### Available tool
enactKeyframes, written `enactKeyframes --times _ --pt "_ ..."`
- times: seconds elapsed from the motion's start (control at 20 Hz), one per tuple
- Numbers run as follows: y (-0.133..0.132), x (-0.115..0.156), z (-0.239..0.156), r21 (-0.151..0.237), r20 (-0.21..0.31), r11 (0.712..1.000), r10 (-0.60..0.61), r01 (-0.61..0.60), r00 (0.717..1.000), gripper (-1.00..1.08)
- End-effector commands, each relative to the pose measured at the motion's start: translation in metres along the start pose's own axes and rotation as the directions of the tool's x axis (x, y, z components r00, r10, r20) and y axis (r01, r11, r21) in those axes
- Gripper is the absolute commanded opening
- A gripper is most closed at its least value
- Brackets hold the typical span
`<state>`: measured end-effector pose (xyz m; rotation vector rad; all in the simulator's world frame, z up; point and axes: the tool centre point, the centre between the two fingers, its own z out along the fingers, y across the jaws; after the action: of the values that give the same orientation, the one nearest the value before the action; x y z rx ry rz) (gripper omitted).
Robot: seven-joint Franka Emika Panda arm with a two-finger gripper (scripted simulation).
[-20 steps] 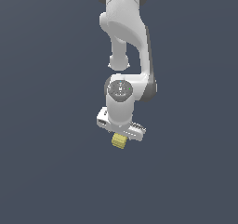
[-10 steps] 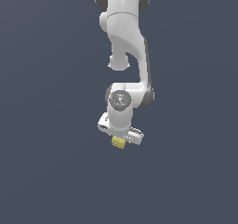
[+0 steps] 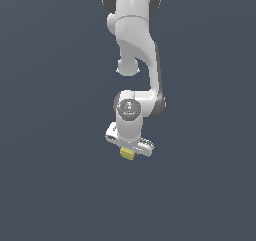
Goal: Pick up the object and move it to a goal position.
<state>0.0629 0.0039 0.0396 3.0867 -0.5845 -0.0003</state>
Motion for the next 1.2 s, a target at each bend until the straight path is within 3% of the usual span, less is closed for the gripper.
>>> enactKeyframes --times 0.0,0.6,1.15 --pt "0.0 0.0 0.0 0.0 0.0 1.0 0.0 0.0 1.0 -1.0" --pt "0.001 -0.005 -0.015 0.0 0.0 1.0 0.0 0.0 1.0 -1.0" --pt "0.006 -0.028 -0.086 0.0 0.0 1.0 0.0 0.0 1.0 -1.0"
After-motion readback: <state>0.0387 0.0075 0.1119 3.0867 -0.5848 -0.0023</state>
